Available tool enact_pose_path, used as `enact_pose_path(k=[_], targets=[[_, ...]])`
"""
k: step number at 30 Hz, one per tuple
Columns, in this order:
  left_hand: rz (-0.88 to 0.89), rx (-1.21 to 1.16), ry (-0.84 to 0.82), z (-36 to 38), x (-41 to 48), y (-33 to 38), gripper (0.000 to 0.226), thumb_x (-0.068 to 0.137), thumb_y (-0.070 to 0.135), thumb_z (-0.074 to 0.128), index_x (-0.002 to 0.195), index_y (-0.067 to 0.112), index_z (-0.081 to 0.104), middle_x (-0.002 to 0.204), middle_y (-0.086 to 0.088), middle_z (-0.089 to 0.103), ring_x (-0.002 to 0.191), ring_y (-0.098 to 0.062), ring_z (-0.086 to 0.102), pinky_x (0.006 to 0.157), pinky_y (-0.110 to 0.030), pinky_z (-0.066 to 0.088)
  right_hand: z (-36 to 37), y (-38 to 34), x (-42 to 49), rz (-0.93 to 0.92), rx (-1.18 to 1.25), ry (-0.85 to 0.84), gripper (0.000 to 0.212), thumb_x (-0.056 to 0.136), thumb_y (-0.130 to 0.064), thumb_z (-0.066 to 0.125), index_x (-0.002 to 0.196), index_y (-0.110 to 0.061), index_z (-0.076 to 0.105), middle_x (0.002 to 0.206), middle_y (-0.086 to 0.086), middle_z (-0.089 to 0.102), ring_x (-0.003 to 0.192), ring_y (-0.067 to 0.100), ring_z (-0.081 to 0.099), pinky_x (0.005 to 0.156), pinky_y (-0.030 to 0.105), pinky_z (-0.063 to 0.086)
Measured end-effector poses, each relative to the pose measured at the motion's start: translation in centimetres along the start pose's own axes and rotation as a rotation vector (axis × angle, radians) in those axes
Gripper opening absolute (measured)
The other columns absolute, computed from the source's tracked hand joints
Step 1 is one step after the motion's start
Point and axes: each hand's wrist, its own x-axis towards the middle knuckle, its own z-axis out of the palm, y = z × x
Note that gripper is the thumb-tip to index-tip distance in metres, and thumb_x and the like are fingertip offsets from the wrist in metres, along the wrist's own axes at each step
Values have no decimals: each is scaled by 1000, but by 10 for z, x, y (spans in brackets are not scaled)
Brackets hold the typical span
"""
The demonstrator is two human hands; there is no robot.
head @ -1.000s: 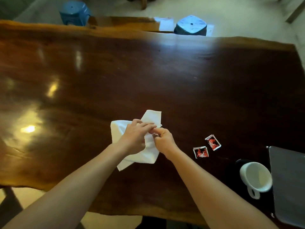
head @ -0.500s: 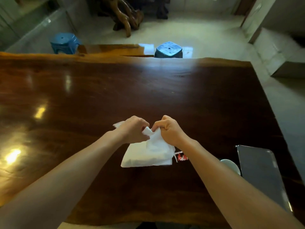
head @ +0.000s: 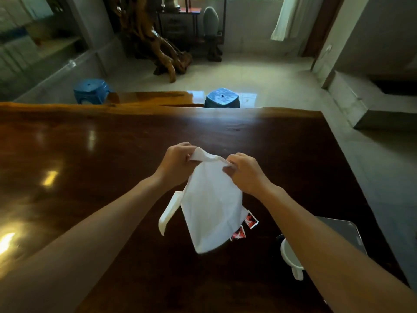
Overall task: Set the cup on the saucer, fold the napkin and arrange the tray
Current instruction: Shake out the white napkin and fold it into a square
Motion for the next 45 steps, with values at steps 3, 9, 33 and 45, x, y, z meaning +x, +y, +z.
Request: enact_pose_path(k=[3, 9, 33, 45], targets=[[-36, -222, -1, -24, 14, 15, 9, 89, -1, 67, 96, -2, 74, 89, -14, 68, 77, -21, 64, 65, -26, 53, 4, 4, -3, 104, 119, -76, 34, 91, -11, 65, 65, -27, 49, 69, -6, 54, 62, 15, 52, 56, 23, 42], [-271, -355, 148, -66, 4, -13, 22, 97, 6, 59, 117, 0, 68, 110, -23, 67, 95, -28, 63, 84, -44, 55, 12, 29, -14, 195, 29, -71, 24, 90, -15, 70, 69, -21, 62, 75, -3, 61, 68, 16, 61, 64, 27, 53], [-453, -464, 558, -128, 14, -84, 20, 93, -4, 50, 83, 6, 63, 89, -15, 65, 85, -21, 68, 74, -29, 61, -73, -8, 75, -165, -490, 391, 21, 82, 17, 57, 97, 8, 70, 97, 28, 64, 91, 42, 63, 85, 47, 56], [-1112, -434, 446, -7, -188, -175, 24, 88, -4, 50, 69, -2, 64, 85, -16, 67, 87, -32, 66, 75, -44, 62, 81, 62, -51, 218, -238, -140, 20, 94, -9, 46, 95, -13, 65, 100, -1, 56, 91, 24, 58, 74, 35, 48]])
